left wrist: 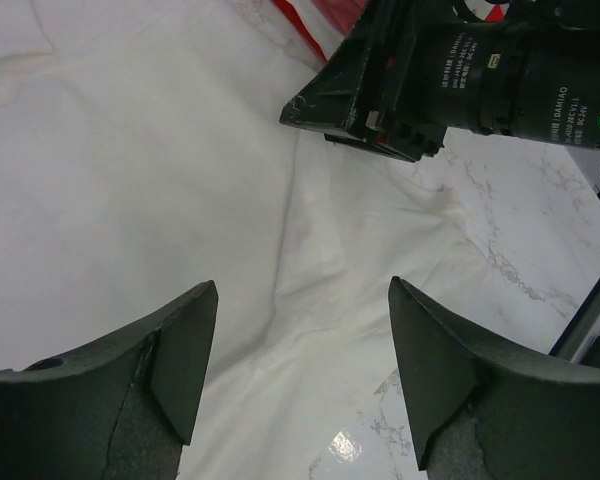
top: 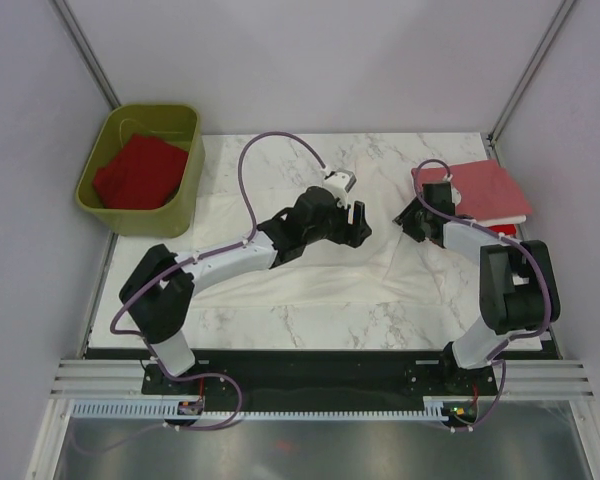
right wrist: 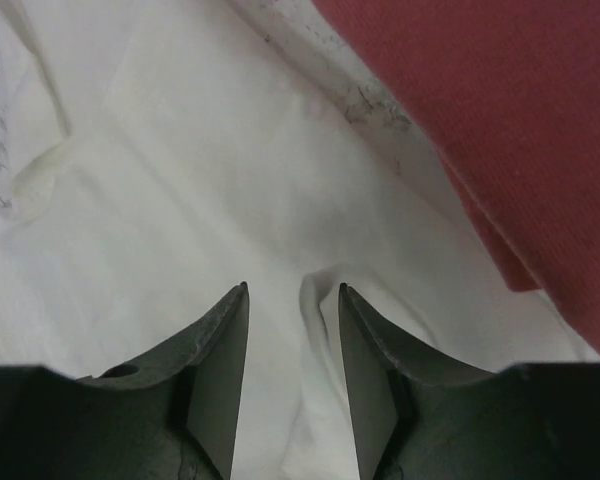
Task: Fold and stack the t-shirts
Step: Fold the tshirt
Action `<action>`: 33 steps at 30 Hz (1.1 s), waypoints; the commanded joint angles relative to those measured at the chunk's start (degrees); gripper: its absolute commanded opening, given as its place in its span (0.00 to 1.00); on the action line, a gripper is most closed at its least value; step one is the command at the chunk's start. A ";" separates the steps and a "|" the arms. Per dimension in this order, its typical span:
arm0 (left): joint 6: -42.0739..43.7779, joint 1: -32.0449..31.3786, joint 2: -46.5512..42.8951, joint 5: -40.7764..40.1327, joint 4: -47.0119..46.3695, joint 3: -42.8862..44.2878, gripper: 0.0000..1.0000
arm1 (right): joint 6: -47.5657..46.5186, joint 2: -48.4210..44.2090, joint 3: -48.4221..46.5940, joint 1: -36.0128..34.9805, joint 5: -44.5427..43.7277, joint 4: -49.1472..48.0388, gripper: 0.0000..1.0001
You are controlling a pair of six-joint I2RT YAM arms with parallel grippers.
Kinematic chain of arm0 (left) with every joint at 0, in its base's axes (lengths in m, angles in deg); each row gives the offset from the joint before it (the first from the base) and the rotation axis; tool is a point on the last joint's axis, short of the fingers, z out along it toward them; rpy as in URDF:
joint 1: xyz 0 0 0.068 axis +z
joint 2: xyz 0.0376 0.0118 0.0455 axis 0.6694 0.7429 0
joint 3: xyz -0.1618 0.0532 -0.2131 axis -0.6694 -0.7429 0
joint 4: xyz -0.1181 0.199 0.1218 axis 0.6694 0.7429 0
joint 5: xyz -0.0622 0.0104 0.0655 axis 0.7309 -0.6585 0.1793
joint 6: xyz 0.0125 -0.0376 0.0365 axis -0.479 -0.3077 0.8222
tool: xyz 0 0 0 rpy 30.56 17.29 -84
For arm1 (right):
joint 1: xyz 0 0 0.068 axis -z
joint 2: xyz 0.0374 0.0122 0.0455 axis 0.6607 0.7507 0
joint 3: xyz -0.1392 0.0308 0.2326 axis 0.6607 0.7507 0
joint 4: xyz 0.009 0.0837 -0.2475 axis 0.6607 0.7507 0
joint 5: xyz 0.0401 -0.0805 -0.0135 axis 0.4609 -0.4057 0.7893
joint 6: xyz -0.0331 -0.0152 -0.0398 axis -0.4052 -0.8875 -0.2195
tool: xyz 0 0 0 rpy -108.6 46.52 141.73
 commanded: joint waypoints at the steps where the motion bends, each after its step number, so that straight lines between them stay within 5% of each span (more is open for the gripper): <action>1: 2.44 -0.64 1.03 1.26 -4.03 -0.48 0.76 | 1.71 2.08 -0.90 -0.11 1.83 -3.77 0.48; 5: 5.33 -3.72 4.10 -3.03 -3.51 1.36 0.71 | 1.27 2.26 -0.89 -0.11 1.13 -3.95 0.44; 9: 4.99 -5.56 8.76 -6.12 0.01 5.76 0.65 | 1.01 2.70 -1.16 -0.19 1.13 -3.95 0.29; 25: 9.20 -11.28 23.61 -12.18 13.36 22.80 0.56 | 1.27 2.44 -0.63 -0.11 1.91 -3.94 0.19; 33: 8.77 -12.69 26.26 -13.86 17.23 23.95 0.57 | 1.53 2.79 -0.72 -0.11 2.71 -3.95 0.13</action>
